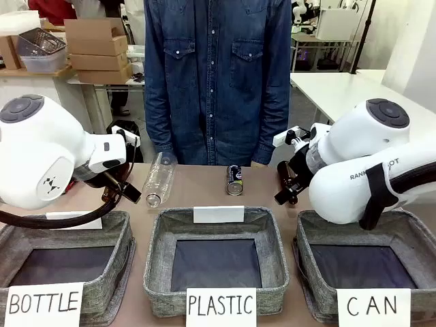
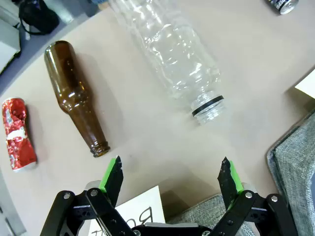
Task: Sort the can waste into the basket.
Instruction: Pick up the can waste from the table and place it in the right Fabric basket.
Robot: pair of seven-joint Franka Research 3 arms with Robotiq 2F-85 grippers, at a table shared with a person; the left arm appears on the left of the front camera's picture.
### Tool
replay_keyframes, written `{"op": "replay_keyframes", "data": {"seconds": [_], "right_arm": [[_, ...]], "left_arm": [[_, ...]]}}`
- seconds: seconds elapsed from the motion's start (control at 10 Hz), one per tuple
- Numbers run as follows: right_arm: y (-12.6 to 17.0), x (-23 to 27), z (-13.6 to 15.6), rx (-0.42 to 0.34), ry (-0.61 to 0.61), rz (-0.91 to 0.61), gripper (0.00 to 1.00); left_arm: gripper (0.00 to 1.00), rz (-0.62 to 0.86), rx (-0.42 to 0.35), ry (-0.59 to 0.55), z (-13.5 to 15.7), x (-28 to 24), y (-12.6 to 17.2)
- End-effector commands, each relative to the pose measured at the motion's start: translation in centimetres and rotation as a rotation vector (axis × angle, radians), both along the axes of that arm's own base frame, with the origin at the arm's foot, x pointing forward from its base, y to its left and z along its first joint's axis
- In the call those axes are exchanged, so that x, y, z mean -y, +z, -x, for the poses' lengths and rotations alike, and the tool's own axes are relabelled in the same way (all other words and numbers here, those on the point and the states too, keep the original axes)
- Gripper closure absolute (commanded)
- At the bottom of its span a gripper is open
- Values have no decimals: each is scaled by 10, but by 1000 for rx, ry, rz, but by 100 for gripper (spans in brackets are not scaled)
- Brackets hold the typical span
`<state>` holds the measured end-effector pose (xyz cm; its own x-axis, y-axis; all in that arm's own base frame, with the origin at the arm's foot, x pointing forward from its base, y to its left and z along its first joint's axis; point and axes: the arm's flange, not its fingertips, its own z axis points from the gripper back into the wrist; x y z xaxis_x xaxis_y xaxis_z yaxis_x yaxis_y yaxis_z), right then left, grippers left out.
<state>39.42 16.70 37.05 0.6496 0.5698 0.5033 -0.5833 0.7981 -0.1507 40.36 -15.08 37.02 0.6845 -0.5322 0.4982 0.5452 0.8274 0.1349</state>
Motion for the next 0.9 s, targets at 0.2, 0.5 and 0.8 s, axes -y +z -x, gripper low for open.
{"op": "replay_keyframes", "data": {"seconds": [0.2,0.5,0.8], "right_arm": [[0,0,0,0,0,0,0],[0,0,0,0,0,0,0],[0,0,0,0,0,0,0]], "left_arm": [[0,0,0,0,0,0,0],[0,0,0,0,0,0,0],[0,0,0,0,0,0,0]]}}
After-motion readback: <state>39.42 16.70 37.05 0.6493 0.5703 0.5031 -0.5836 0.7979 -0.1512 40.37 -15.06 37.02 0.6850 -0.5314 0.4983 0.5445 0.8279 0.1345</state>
